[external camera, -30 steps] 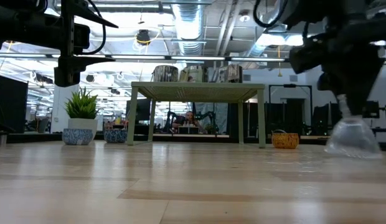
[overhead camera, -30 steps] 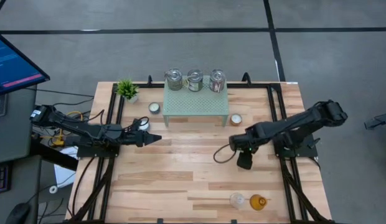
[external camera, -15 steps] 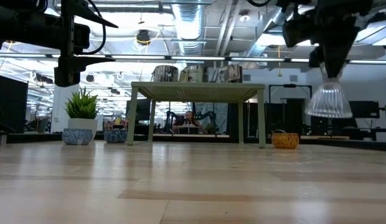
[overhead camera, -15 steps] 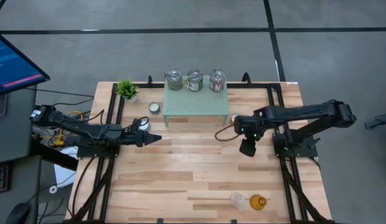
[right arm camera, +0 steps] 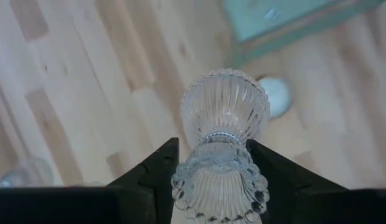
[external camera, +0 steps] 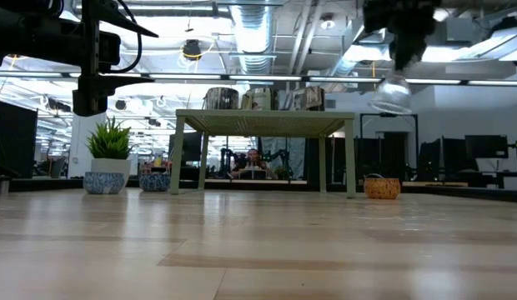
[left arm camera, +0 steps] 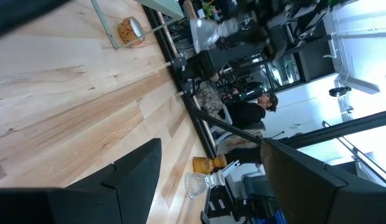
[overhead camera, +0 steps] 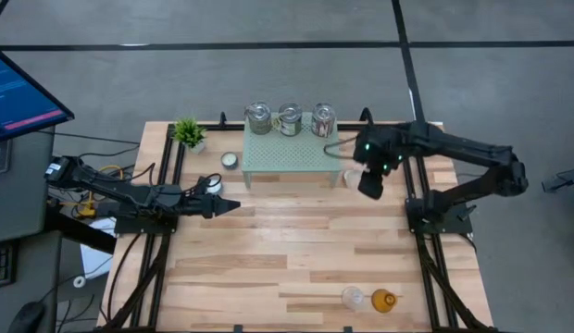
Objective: Pick & Place candle stick holders
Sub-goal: Put the top transparent candle holder on the shelf
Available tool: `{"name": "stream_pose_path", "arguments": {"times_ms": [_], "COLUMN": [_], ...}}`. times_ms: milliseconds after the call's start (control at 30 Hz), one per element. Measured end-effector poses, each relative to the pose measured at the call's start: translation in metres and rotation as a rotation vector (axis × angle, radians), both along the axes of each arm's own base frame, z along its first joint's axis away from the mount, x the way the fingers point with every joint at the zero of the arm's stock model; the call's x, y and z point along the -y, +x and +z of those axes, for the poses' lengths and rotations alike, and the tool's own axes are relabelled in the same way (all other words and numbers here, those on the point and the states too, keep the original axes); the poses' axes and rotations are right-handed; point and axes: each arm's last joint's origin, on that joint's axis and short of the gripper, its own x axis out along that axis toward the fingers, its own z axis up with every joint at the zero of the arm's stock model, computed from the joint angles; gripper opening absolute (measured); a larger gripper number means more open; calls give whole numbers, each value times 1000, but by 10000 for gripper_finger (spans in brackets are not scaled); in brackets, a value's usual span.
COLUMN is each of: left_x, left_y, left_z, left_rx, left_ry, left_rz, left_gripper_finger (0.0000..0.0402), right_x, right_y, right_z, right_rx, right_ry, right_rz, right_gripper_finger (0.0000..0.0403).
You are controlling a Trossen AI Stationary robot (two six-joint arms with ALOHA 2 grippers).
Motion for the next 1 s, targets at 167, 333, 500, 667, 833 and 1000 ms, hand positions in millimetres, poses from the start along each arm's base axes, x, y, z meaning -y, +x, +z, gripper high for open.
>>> {"name": "stream_pose_path", "arguments": {"times_ms": [167,333,500,667,833,1000], "left_x": [0,0,0,0,0,0], "left_y": [0,0,0,0,0,0], "left_z": [0,0,0,0,0,0], "left_rx": [0,1,0,0,0,-2], "left_ry": [0,-1,-2,-1,5,23], "left_rz": [0,0,0,0,0,-1], "left_gripper_finger": [275,275,275,275,275,275], "right_x": [22,46,70,90,99,102], "right_y": [3,21,49,75,86,93], "right_z": [18,34,41,42,36,26], "right_rx": [36,44,45,39,-34,-57], "right_ry": [-70,-139,-181,-203,-156,-127], "right_rz": [-19,25,83,122,133,162], "right_gripper_finger": [152,152,155,152,158,153]}}
